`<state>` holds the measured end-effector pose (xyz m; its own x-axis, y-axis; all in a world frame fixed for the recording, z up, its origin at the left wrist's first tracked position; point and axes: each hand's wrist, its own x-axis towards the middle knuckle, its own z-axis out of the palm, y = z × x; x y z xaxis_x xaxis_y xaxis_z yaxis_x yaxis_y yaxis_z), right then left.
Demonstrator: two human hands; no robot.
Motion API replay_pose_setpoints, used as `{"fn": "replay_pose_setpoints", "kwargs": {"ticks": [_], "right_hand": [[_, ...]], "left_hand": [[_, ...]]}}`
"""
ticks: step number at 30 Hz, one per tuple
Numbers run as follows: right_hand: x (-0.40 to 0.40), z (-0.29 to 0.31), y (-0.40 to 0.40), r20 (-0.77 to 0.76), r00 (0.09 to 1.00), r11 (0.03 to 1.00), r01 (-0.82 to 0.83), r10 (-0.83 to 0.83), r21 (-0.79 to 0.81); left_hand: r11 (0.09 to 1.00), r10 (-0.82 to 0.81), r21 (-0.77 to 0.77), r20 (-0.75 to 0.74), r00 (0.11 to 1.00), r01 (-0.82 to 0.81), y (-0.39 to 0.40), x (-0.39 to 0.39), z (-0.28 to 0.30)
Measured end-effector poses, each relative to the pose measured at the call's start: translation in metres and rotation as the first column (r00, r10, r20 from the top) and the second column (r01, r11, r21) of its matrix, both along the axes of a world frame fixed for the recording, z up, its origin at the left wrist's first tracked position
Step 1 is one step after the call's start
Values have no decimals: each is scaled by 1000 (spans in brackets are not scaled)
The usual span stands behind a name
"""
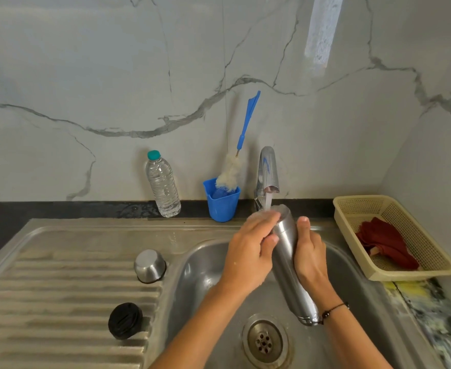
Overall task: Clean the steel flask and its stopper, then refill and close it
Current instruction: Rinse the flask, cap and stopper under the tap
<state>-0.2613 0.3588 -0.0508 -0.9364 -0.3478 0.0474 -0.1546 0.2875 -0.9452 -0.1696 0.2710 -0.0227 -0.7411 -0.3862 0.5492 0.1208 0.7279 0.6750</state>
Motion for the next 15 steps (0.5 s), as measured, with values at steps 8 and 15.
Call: {"fn": "replay_pose_setpoints", "kwargs": {"ticks": [8, 15], "right_hand": [[3, 1, 2, -11, 1000, 1000, 25, -25, 6], [2, 8, 2, -20, 999, 999, 37, -37, 4]], "left_hand": [[992, -121, 26, 499, 858, 124, -18, -6, 51], [985, -173, 76, 551, 816, 157, -20, -15, 52]]}}
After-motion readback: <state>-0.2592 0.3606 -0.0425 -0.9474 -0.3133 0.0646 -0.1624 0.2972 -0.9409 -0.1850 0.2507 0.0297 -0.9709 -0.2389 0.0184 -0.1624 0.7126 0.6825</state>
